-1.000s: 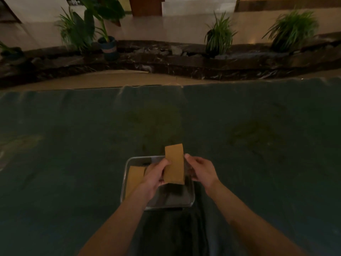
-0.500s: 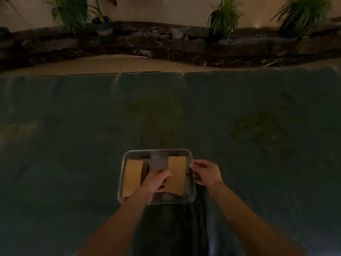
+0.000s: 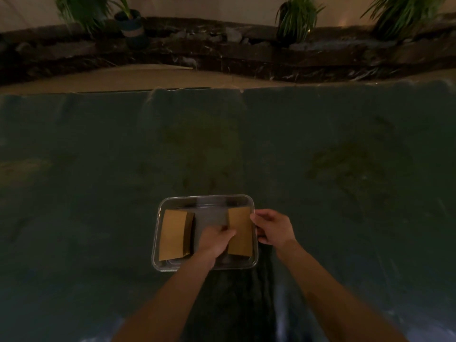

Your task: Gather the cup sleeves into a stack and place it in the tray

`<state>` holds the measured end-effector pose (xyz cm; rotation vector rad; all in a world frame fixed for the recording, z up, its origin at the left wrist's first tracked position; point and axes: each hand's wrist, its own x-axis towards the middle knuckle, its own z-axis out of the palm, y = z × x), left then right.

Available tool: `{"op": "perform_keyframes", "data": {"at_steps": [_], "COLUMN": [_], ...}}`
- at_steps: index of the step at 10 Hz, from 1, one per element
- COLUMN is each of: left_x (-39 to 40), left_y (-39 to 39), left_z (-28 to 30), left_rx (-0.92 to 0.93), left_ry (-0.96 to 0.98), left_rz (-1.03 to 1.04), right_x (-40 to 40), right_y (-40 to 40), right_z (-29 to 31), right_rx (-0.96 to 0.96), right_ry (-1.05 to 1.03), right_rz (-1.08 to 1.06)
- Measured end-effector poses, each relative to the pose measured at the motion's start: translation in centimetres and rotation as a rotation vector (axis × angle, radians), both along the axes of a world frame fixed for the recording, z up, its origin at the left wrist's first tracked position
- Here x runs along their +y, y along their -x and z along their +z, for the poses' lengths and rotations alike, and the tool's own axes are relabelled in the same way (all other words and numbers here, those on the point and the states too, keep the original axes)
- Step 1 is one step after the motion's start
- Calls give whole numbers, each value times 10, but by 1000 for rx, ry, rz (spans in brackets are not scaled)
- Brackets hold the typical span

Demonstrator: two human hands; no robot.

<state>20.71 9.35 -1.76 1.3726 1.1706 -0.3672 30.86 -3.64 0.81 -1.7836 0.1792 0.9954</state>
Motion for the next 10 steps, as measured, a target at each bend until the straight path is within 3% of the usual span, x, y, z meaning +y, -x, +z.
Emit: {"op": "perform_keyframes", "data": {"at_steps": [5,7,9,10], "left_x": [-12,-14,-10,-4], "left_y": [-4,-4,0,4], "left_z": [-7,-4,5,19], "left_rx": [71,71,24,-17], "left_ry": [-397,-405,-294,-371], "left_rz": [-450,-444,-376,-346], "right_x": [2,2,2,-5], "right_y": [1,1,4,4], "right_z": [1,7,24,40], "right_rx": [1,34,12,-59], "right_ry": [7,-2,16,13], "right_rz": [-18,-42,-9,-42]}}
